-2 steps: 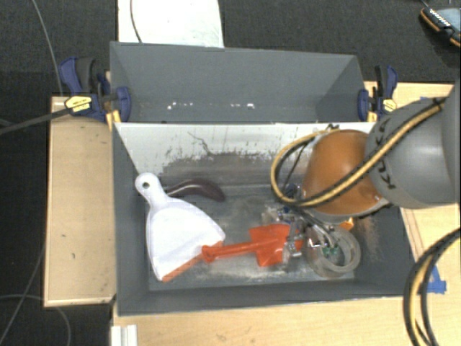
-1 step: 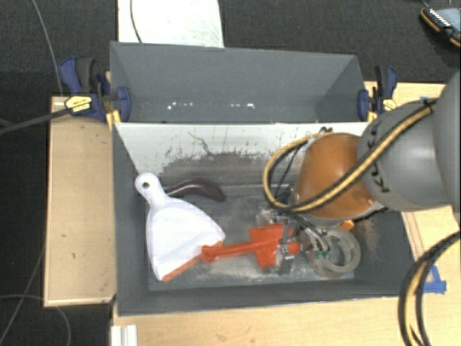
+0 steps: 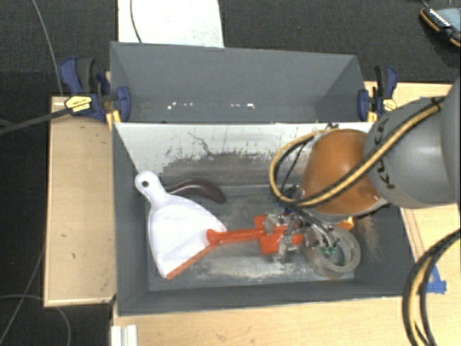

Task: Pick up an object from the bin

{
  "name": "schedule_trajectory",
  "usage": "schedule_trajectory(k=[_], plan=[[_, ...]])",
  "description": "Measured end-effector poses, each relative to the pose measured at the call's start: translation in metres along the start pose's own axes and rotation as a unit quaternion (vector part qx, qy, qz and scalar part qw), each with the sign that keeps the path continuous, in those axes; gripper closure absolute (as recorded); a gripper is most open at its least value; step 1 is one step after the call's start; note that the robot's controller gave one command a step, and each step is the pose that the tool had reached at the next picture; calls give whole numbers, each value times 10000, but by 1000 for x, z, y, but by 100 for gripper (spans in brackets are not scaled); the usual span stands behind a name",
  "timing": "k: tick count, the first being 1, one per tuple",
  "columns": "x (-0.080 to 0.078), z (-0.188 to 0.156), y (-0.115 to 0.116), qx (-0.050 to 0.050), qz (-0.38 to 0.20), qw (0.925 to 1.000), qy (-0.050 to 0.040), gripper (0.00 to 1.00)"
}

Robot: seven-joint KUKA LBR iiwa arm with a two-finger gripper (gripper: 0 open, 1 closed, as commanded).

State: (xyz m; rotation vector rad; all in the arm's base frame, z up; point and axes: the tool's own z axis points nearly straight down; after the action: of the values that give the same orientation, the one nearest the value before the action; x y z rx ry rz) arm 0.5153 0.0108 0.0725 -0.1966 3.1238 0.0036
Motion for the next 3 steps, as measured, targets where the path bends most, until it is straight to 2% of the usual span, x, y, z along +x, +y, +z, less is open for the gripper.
schedule_trajectory(k=[1,2,3], plan=[[0,0,0,0,3,10000,0,100],[2,-14,0,-6,12,10000,39,100],[0,-41,0,0,20,10000,-5,100]])
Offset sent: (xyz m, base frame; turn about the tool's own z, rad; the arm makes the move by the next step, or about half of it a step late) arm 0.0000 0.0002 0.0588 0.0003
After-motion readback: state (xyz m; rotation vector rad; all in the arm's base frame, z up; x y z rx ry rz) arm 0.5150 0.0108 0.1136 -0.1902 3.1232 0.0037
